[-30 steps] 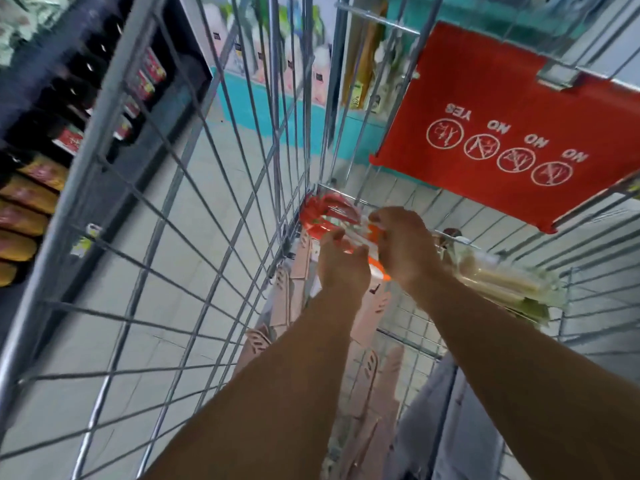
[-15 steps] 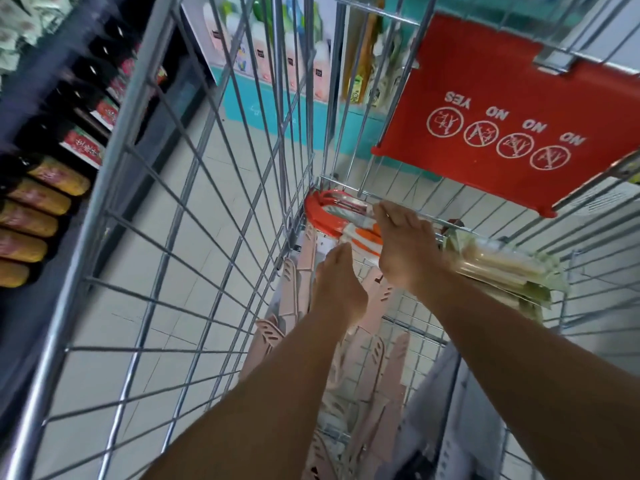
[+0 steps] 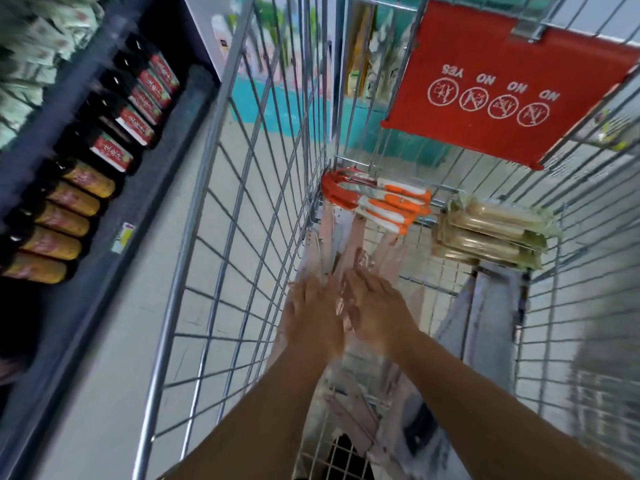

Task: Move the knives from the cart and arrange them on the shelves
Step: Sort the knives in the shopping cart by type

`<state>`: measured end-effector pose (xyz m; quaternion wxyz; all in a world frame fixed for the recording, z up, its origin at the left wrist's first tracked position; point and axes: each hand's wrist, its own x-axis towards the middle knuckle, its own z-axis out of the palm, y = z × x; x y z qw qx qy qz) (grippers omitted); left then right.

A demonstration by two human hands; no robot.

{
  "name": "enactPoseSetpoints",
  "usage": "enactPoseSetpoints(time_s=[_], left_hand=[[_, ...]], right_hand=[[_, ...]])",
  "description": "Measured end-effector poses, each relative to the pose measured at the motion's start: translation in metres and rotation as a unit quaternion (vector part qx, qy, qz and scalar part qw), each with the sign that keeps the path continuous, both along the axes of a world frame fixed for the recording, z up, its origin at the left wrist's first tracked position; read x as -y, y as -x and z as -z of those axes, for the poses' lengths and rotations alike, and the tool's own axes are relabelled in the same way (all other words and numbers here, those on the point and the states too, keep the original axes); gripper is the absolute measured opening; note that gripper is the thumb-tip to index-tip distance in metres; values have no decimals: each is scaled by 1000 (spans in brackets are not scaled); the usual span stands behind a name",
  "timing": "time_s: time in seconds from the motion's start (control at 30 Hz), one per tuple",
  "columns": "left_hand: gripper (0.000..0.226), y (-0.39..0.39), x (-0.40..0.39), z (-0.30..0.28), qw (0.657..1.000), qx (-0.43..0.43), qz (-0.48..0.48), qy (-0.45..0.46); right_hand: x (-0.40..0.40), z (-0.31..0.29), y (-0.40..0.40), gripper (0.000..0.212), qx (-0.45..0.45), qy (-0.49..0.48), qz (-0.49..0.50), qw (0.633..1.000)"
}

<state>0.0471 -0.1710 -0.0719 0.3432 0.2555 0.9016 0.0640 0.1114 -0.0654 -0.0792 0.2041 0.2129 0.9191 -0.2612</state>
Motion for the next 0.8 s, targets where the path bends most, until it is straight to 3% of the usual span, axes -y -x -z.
enactPoseSetpoints(time_s=[0.17, 0.27, 0.37, 0.53, 0.63, 0.8], left_hand=[[79, -17, 24, -1, 992, 10, 116, 55], [80, -32, 35, -2, 989, 31, 138, 49], [75, -49, 45, 1, 989, 36, 145, 16], [41, -59, 54, -8, 998, -31, -18, -61], [50, -58, 60, -12, 994, -47, -103, -8], [70, -60, 66, -7, 991, -56, -122, 30]], right_hand=[[32, 14, -23, 68, 16, 44, 52, 998], [44, 13, -34, 68, 40, 41, 36, 998], [55, -1, -46, 54, 20, 48, 46, 998], [63, -15, -59, 36, -60, 54, 167, 983], [65, -14, -62, 44, -8, 61, 250, 966], [69, -11, -60, 66, 43, 78, 269, 959]])
